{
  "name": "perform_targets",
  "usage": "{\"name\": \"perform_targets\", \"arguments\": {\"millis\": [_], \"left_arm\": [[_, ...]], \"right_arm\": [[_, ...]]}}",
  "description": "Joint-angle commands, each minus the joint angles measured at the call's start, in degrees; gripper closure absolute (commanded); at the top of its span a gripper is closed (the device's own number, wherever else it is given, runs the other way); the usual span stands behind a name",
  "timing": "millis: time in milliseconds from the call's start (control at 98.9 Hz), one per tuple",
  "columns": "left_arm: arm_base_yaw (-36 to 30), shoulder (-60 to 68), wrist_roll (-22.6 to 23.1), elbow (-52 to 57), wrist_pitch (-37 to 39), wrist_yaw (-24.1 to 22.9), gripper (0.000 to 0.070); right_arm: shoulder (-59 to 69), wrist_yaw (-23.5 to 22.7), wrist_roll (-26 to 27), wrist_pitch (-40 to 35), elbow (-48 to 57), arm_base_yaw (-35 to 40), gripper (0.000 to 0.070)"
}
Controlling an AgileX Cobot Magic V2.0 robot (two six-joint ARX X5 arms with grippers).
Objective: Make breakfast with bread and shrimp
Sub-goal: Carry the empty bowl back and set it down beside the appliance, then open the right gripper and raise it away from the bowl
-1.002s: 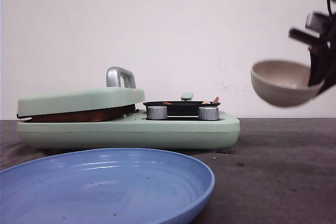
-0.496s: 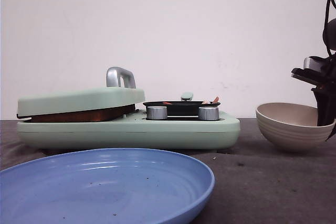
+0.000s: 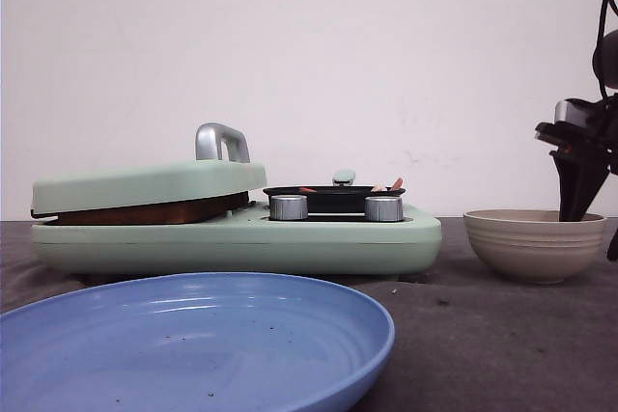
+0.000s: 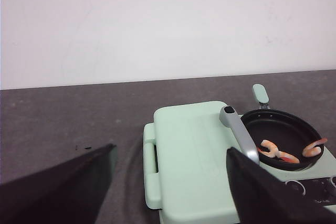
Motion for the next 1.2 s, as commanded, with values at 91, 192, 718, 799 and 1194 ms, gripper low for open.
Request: {"name": "perform_targets", "arguments": {"millis": [91,192,718,799,1194], "left_arm": [[-0.1,0.3,0.2,0.5,0.6,0.1,0.0307],[-0.1,0.3,0.2,0.5,0.6,0.1,0.0307],[-0.1,0.3,-4.7,0.5,0.6,0.1,0.059],[-0.1,0.3,-4.8,0.5,0.6,0.1,0.0682],[-0.1,-0.4,-7.9,-1.1,-0.9,3.2,0.07]], "right_arm": [[-4.7,-0.9,-0.5,-1.7,4.8,-1.6,0.0377],[-8.6,-5.1,2.1,-2.2,6.6,-1.9,0.0378],[-34.9,-13.6,6.0,4.9,7.5,7.0,0.07],[-36.7,-13.5,5.2,4.9,7.5,9.6,0.07],[-45.6,-5.9,-3.7,6.4,4.0,25.5,0.07]]}}
